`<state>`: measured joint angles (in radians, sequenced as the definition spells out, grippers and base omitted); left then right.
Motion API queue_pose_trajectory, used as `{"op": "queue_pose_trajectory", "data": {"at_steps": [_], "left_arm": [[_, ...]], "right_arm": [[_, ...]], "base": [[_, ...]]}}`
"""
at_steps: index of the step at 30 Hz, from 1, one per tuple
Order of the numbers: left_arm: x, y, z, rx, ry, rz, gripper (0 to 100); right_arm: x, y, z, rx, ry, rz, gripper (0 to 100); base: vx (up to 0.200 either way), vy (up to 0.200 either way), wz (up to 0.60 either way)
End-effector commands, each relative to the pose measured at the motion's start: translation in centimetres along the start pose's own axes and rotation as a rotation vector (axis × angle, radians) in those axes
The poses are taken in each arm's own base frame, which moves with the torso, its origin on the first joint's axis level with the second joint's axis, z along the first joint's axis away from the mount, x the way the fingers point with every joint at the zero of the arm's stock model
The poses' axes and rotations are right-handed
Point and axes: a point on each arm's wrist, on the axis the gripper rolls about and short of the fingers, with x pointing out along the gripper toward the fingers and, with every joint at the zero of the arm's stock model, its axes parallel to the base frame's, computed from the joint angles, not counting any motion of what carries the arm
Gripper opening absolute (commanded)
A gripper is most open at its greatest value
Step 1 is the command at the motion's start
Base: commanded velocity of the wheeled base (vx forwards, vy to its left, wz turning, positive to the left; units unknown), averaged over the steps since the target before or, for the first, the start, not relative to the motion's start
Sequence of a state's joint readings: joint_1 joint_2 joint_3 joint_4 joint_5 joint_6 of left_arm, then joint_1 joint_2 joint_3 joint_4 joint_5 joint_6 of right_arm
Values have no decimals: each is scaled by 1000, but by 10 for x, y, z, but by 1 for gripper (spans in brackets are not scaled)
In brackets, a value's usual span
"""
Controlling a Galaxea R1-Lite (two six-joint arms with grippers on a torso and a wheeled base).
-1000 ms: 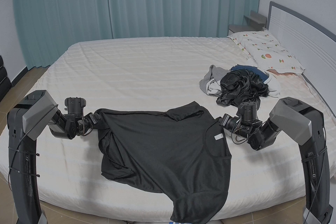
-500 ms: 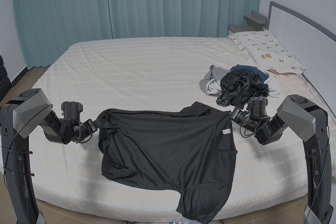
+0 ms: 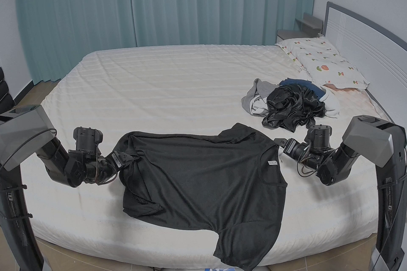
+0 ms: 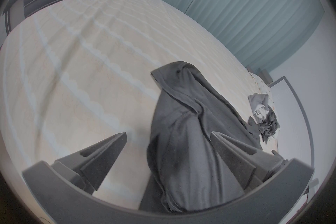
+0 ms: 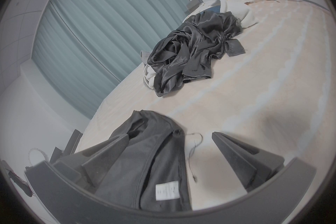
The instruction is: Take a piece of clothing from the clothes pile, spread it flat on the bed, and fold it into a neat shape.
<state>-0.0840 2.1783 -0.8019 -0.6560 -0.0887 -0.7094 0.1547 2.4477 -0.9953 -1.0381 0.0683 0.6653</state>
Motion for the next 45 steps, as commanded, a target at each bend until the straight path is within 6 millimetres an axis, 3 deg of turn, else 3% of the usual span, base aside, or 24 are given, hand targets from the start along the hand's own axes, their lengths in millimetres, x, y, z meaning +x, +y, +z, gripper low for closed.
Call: {"op": "queue_pose_trajectory", "data": {"at_steps": [1,4,9,14,20,22,33,37,45], "left_arm": [[-24,-13,-31,-21,12,-73,100],[-26,-15,-44,-42,28,-87,100],[-29,-17,-52,-65,19,-93,100],[-29,-13,-57,-58,24,-77,100],[-28,-23,-61,-35,-15,-87,100],[-25,-43,-64,36,-73,-86,100],[-15,-82,-117,406,-71,-18,100],[-13,-81,-131,507,-45,23,100],[-9,-75,-136,597,-84,112,100]], "right_arm": [[-67,15,8,48,-19,28,100],[-86,18,-2,109,19,23,100],[-100,15,-13,194,48,14,100],[-96,10,-23,196,65,3,100],[-97,9,-25,195,71,-4,100],[-99,9,-25,193,70,-5,100],[-103,8,-32,152,89,-13,100],[-107,8,-32,144,66,14,100],[-108,10,-35,134,70,26,100]], "base": [[0,0,0],[0,0,0],[-80,0,0],[-160,0,0],[0,0,0],[0,0,0],[0,0,0],[0,0,0],[0,0,0]]}}
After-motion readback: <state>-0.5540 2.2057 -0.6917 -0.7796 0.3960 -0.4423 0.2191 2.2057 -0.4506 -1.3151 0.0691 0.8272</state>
